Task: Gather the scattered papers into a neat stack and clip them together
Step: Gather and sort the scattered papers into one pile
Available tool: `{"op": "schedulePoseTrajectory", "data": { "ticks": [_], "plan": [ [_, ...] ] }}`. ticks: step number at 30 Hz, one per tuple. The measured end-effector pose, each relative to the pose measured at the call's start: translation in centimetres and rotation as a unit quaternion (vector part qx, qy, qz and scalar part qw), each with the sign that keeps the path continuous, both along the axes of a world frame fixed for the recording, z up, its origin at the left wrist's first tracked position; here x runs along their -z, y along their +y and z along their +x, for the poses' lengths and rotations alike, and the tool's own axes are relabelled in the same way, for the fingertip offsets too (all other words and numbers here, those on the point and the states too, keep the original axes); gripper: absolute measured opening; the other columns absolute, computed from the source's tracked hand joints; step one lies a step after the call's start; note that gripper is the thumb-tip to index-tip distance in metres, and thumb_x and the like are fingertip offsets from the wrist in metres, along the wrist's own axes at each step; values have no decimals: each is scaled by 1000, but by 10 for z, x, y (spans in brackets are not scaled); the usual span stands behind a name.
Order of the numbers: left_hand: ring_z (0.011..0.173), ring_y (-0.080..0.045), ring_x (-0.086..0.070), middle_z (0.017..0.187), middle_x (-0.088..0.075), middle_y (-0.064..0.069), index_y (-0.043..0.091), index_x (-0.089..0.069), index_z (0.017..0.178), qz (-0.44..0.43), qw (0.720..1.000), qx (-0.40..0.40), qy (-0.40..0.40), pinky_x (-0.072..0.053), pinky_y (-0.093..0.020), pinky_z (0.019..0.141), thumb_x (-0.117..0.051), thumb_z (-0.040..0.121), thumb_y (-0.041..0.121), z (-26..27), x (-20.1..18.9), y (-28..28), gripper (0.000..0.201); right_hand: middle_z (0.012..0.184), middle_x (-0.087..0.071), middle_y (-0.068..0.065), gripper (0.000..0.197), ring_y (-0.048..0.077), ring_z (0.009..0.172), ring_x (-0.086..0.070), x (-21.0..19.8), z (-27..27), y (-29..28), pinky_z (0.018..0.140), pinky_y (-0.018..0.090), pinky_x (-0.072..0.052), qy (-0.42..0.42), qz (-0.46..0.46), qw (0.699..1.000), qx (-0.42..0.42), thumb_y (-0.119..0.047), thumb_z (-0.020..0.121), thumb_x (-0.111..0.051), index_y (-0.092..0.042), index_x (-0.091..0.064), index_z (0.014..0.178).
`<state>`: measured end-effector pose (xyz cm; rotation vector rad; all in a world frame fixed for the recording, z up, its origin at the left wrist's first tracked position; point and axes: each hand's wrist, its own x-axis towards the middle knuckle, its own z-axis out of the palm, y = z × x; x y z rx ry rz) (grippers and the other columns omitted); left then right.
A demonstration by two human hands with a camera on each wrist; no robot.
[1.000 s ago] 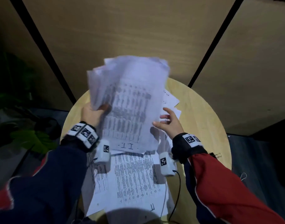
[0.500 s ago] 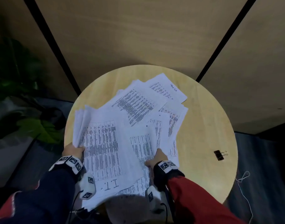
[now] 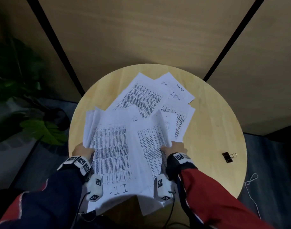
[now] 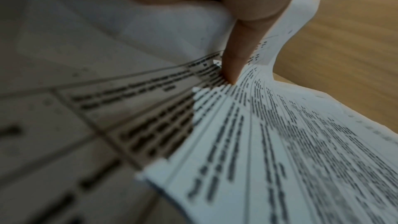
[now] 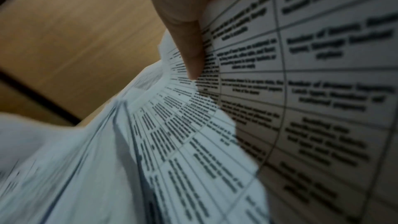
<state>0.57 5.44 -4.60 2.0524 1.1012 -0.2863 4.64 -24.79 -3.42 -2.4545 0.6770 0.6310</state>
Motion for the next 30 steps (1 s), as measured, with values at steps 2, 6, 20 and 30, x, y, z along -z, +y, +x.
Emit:
{"op": "schedulePoseTrajectory", "data": {
  "ticks": [2, 6, 20, 30],
  "plan": [
    [74, -29, -47, 98, -61, -30, -12, -55, 110, 4, 1000, 16, 3, -44, -39, 73, -65, 81, 6, 1, 2, -2, 36, 124, -48, 5, 32, 29, 112, -44, -1, -3, 3, 92, 36, -43, -18, -87, 993, -79, -38, 84, -60, -15, -64, 107],
    [82, -35, -56, 99, -61, -28, -13, -53, 112, -34, 999, 7, -2, -44, -39, 74, -68, 78, 5, 0, 8, -1, 41, 97, -57, 8, 30, 26, 84, -54, -9, -3, -5, 74, 33, -49, -37, 70, 995, -53, -23, 81, -64, -11, -50, 105],
    [52, -22, -40, 62, -47, -12, -4, -54, 86, -136, 985, -70, -78, -34, -28, 53, -67, 76, -1, -2, 11, 14, 17, 56, -43, 3, 46, 17, 48, -40, -20, 27, -42, 47, 25, -32, 137, 26, 986, -96, -29, 78, -74, -13, -37, 56],
    [52, -23, -40, 62, -46, -14, -3, -51, 85, -103, 985, -66, -121, -34, -31, 54, -69, 75, 1, 20, -4, 7, 21, 63, -47, 0, 36, 17, 57, -45, -39, 33, -54, 53, 24, -35, 90, 5, 975, -203, -17, 77, -74, -18, -41, 64]
  ]
}}
